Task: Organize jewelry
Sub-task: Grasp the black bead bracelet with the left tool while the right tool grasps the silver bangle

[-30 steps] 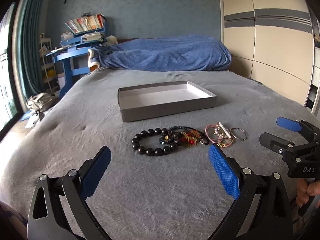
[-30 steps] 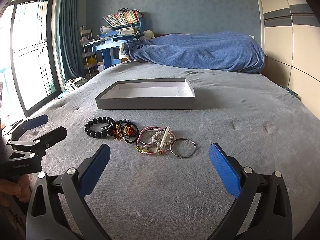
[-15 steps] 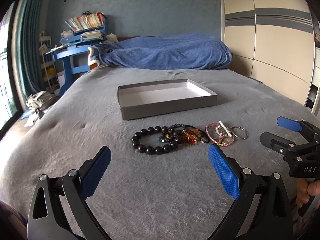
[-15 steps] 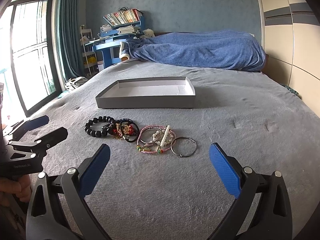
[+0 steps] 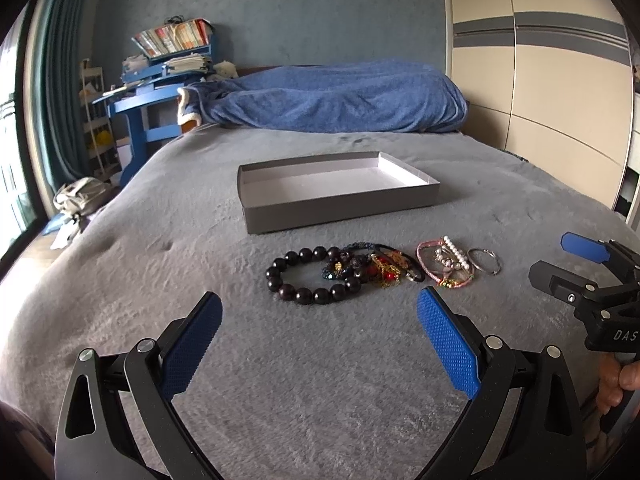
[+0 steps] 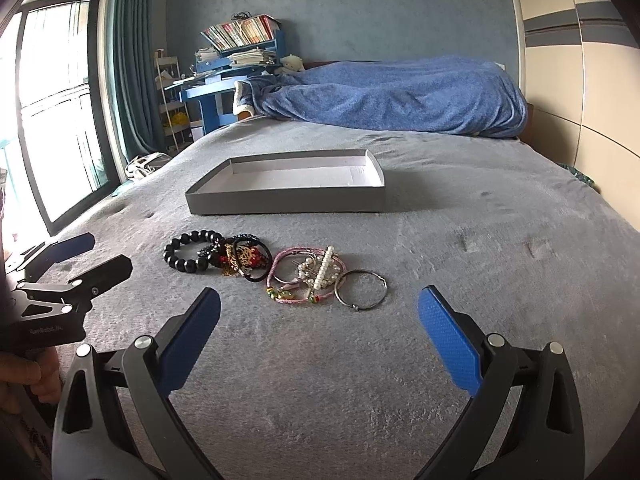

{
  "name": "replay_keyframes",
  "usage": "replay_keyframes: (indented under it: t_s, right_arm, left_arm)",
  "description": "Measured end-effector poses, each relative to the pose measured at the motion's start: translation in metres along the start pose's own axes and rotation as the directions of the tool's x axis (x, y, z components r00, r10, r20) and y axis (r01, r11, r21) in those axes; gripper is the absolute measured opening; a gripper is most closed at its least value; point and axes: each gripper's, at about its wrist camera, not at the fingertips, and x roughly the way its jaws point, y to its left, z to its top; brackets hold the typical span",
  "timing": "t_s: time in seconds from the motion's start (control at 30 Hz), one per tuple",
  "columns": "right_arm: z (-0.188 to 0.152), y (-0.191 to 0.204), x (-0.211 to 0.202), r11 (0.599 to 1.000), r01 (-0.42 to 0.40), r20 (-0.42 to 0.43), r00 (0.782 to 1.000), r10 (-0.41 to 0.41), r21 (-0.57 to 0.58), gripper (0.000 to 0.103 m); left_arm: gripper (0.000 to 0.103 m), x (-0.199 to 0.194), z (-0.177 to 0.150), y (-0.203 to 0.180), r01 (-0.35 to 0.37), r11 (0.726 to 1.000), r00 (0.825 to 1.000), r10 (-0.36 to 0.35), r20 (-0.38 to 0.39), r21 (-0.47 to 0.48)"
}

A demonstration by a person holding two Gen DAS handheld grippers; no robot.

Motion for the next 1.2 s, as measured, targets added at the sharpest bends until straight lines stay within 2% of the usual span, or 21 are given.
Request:
replay_keyframes:
  t_s: [0.3, 0.47, 0.53, 0.73, 0.9, 1.0, 1.07, 1.2]
  right_arm:
    - [-0.001, -0.002, 0.003, 1.0, -0.004, -0.017, 1.0, 0.004, 0.001, 0.098]
    - [-0.001, -0.005, 0.005, 1.0, -0.001, -0.024, 1.0, 0.002, 0.013, 0.097]
    - [0.0, -0.006, 0.006, 1.0, -0.003, -0.028, 1.0, 0.003, 0.017, 0.093]
    - [0.0, -0.008, 0.009, 1.0, 0.0, -0.04, 0.999, 0.001, 0.021, 0.092]
    - [-0.001, -0.012, 0.012, 0.999, 0.008, -0.051, 0.999, -0.006, 0.031, 0.092]
    - [-0.001, -0.016, 0.015, 0.999, 0.016, -0.061, 0.998, -0.014, 0.043, 0.092]
    - [0.0, -0.02, 0.017, 0.998, 0.025, -0.065, 0.998, -0.021, 0.055, 0.092]
    - [0.002, -0.032, 0.022, 0.994, 0.044, -0.086, 0.996, -0.035, 0.101, 0.092]
  left_arm:
    - [0.095, 0.011, 0.002, 0.004, 0.002, 1.0, 1.0, -0.003, -0.028, -0.008]
    - [0.083, 0.021, 0.003, 0.005, 0.012, 1.0, 0.998, -0.012, -0.061, -0.003]
    - [0.082, 0.024, 0.003, 0.005, 0.015, 1.0, 0.997, -0.015, -0.072, -0.004]
    - [0.073, 0.03, 0.003, 0.006, 0.023, 1.0, 0.995, -0.023, -0.102, -0.004]
    - [0.071, 0.038, 0.006, 0.011, 0.017, 1.0, 0.991, -0.019, -0.129, -0.015]
    - [0.063, 0.048, 0.01, 0.016, 0.013, 1.0, 0.986, -0.017, -0.165, -0.026]
    - [0.054, 0.054, 0.013, 0.019, 0.008, 1.0, 0.983, -0.013, -0.181, -0.026]
    - [0.048, 0.071, 0.021, 0.028, 0.0, 0.999, 0.975, -0.008, -0.222, -0.037]
